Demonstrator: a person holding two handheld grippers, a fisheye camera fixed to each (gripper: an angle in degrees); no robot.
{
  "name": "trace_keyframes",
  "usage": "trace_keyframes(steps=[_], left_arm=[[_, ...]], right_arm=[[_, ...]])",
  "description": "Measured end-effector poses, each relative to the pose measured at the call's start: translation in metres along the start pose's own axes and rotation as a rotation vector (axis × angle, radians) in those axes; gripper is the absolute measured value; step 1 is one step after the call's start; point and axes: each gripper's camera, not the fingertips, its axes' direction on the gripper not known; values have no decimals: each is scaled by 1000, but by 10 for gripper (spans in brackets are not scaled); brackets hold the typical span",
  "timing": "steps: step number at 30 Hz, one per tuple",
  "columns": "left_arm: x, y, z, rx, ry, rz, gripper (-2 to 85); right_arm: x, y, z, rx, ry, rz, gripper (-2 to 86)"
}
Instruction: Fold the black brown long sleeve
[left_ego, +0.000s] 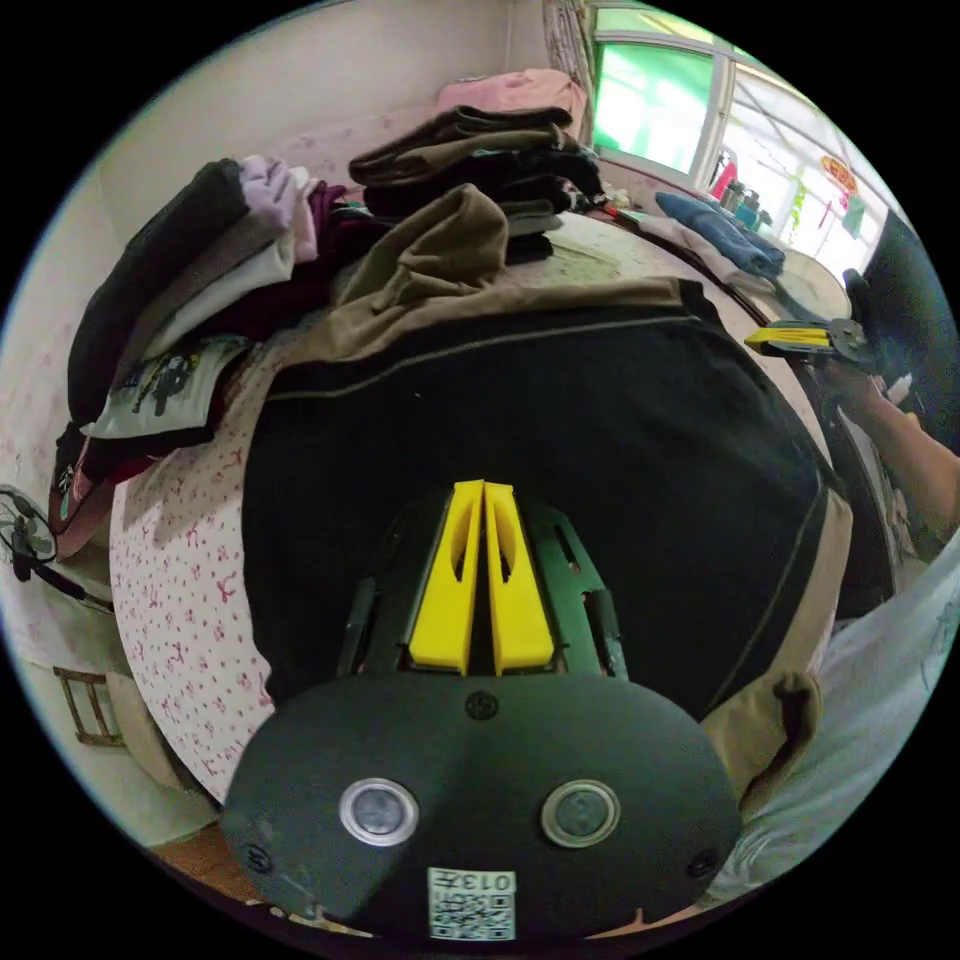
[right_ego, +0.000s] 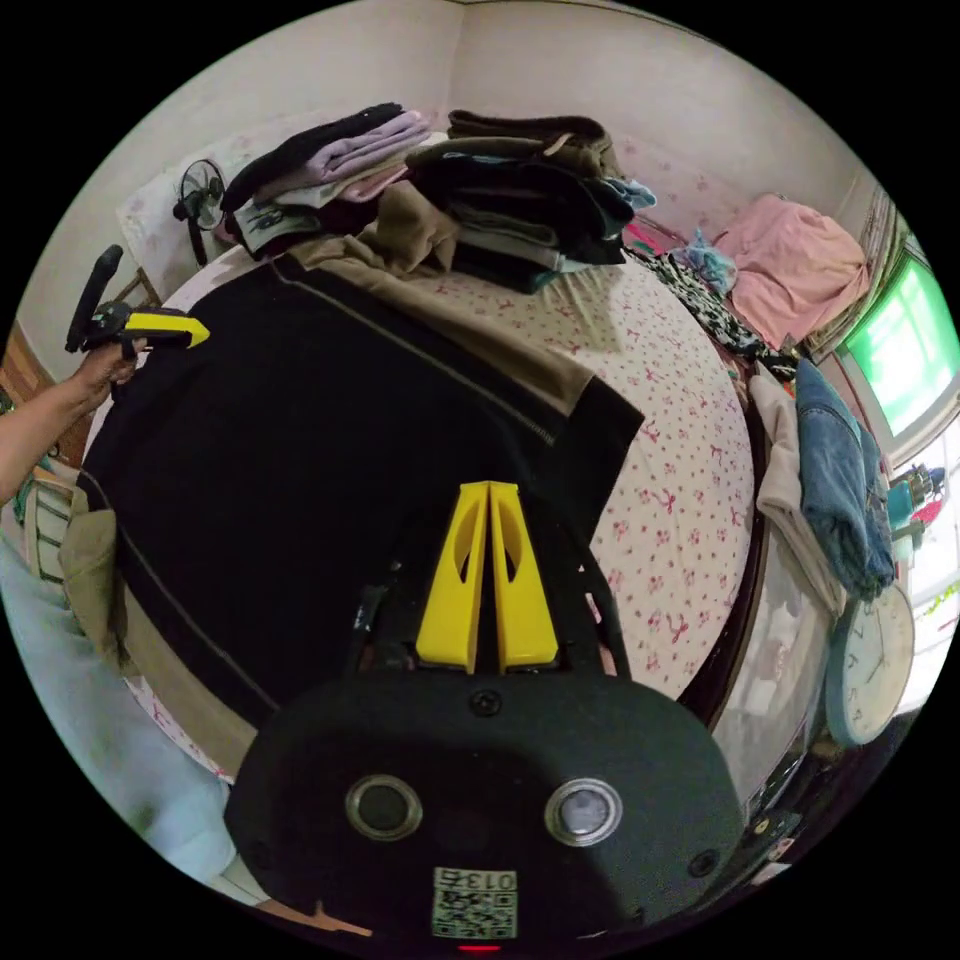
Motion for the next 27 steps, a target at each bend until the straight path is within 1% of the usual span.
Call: trace_keyframes(steps=[3,5,7,9,10,11,12,13,14,15,16,17,18,20,22,23,25,27], left_arm=[[18,17,8,-66,28,8,-3],[23,24,12,-91,56,1,-3],[31,30,11,-78,5,20,-3],[34,32,10,-57,-32,49,-3],[34,31,10,-63,-40,49,-3],[33,29,9,-73,-41,43,-3],[32,25,7,-101,-46,23,-4],[32,23,3,-104,-47,15,-4],[34,22,-2,-88,-35,19,-4],[41,20,-11,-44,0,28,-4],[52,17,-16,-20,38,47,-3],[59,15,-17,-20,57,67,-3],[75,9,-17,-25,87,115,-3],[102,0,-13,-37,123,200,-3],[128,-7,1,-116,125,282,-3],[131,-7,7,-154,116,296,-3],[126,5,6,-111,96,277,-3],[117,9,7,-122,122,242,-4]], right_arm=[[-9,33,1,-32,-15,54,1],[-12,52,-2,-42,-59,70,2],[-18,60,-9,-19,-75,56,2],[-25,66,0,-131,14,14,2],[-26,73,4,-128,48,-5,1],[-17,80,7,-166,74,53,1],[-12,81,5,-144,54,80,1],[-1,83,4,-185,36,157,1],[3,85,-3,-171,42,204,1],[3,87,-9,-140,37,209,2],[-2,89,-20,-67,-8,210,2],[-12,90,-27,-24,-77,187,2],[-18,90,-27,-14,-106,162,2],[-48,92,-18,-35,-127,40,1],[-57,96,-2,-113,-94,21,1],[-52,102,-1,-87,-101,30,1],[-34,110,1,-126,-120,79,0],[-20,115,1,-136,-165,95,0]])
